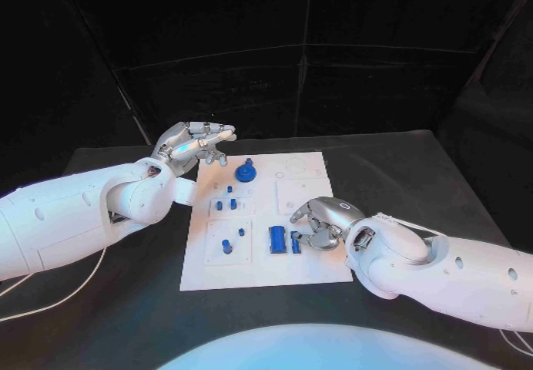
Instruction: Assemble the parts on the task board
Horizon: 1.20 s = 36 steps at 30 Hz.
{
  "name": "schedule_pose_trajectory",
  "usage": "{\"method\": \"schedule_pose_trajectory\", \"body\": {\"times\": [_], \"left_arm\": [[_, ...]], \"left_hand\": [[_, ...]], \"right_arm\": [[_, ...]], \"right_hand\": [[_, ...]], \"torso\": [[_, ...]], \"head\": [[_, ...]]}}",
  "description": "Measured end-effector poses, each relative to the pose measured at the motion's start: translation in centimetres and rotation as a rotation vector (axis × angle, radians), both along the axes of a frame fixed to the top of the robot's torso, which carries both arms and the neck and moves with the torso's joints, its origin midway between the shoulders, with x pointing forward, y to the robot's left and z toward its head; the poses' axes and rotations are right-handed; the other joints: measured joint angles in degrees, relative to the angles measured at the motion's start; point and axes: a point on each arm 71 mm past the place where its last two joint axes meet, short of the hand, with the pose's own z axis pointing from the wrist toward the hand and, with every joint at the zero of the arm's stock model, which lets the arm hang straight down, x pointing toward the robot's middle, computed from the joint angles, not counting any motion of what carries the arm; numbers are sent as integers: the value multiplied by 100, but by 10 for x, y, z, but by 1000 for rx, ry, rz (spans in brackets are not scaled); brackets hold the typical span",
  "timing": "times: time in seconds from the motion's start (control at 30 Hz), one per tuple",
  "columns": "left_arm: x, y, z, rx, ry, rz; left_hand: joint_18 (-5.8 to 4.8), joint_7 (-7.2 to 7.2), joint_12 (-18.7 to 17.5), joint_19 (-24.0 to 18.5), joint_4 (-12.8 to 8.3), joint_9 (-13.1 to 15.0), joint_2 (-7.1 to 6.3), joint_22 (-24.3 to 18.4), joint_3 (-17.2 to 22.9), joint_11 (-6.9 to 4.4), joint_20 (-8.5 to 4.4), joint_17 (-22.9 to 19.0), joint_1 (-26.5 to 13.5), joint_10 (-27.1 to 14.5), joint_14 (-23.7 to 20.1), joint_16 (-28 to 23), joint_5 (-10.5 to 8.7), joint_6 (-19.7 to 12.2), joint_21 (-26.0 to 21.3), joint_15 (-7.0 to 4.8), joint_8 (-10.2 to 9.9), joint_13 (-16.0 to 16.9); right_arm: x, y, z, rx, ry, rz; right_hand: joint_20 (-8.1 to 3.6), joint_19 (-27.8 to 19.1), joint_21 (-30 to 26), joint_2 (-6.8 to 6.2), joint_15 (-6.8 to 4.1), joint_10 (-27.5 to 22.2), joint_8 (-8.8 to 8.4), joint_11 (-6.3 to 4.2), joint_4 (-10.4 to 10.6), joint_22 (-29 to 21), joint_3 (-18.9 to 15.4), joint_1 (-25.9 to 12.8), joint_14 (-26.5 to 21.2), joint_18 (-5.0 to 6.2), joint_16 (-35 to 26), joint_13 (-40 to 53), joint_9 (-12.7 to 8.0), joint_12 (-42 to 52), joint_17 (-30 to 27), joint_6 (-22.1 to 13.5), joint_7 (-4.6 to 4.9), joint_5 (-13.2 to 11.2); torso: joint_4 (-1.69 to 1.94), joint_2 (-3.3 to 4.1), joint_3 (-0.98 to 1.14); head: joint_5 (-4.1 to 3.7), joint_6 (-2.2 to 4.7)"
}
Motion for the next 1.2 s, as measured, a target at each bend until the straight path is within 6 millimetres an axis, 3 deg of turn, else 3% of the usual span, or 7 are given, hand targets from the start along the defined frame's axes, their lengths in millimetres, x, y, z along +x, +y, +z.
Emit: {"method": "schedule_pose_trajectory", "body": {"times": [0.23,0.6,0.8,1.0,1.1,1.2], "left_arm": [[0,0,0,0,1,-1],[0,0,0,0,3,-2],[0,-1,0,1,3,-3],[0,-1,-1,1,5,-4],[0,-1,-1,2,6,-5],[0,-1,-2,2,7,-5]], "left_hand": [[0,0,0,0,0,0,0,0,0,0,0,0,0,0,0,0,0,0,0,0,0,0],[0,-21,0,0,0,0,0,1,0,0,0,1,0,0,0,0,0,-21,0,0,0,0],[0,-20,0,0,0,0,0,1,0,0,0,1,0,0,0,-1,0,-21,0,0,0,1],[0,-20,0,0,0,0,0,1,0,0,0,1,0,0,0,-1,0,-21,0,0,0,1],[0,0,0,0,0,0,0,1,0,0,0,-8,0,0,0,-1,0,-41,0,0,0,1],[0,0,0,0,0,0,0,2,0,0,0,-9,0,0,0,-2,0,-41,0,0,0,1]], "right_arm": [[2,0,-1,7,-9,-4],[5,1,-3,-4,-13,-2],[6,2,-3,-12,-17,5],[8,1,-3,-17,-23,9],[9,0,-4,-19,-27,9],[10,-2,-4,-18,-31,8]], "right_hand": [[7,-7,-15,3,0,0,35,0,-74,-2,-111,3,0,-1,0,0,-53,0,0,0,0,-521],[7,-7,-15,77,20,0,301,0,-243,-14,-283,228,21,0,0,0,-59,24,-1,372,-42,-1317],[-14,-28,-15,106,20,1,352,0,-341,-20,-383,259,21,0,0,0,-77,26,-1,391,-61,-1686],[-14,-28,-15,90,20,1,387,0,-293,-24,-547,270,21,0,0,0,-91,49,-1,391,-61,-1738],[-14,-28,-15,21,20,1,400,0,-261,-24,-689,197,21,0,0,0,-97,59,-1,391,-61,-1761],[-14,-28,-15,49,20,16,416,-15,-214,-24,-816,117,21,0,0,0,-105,77,-1,391,-61,-1761]], "torso": [[1,4,2],[3,2,2],[3,1,2],[2,-2,2],[0,-2,3],[0,0,3]], "head": [[3,-5],[16,-15],[23,-19],[23,-19],[24,-19],[23,-19]]}}
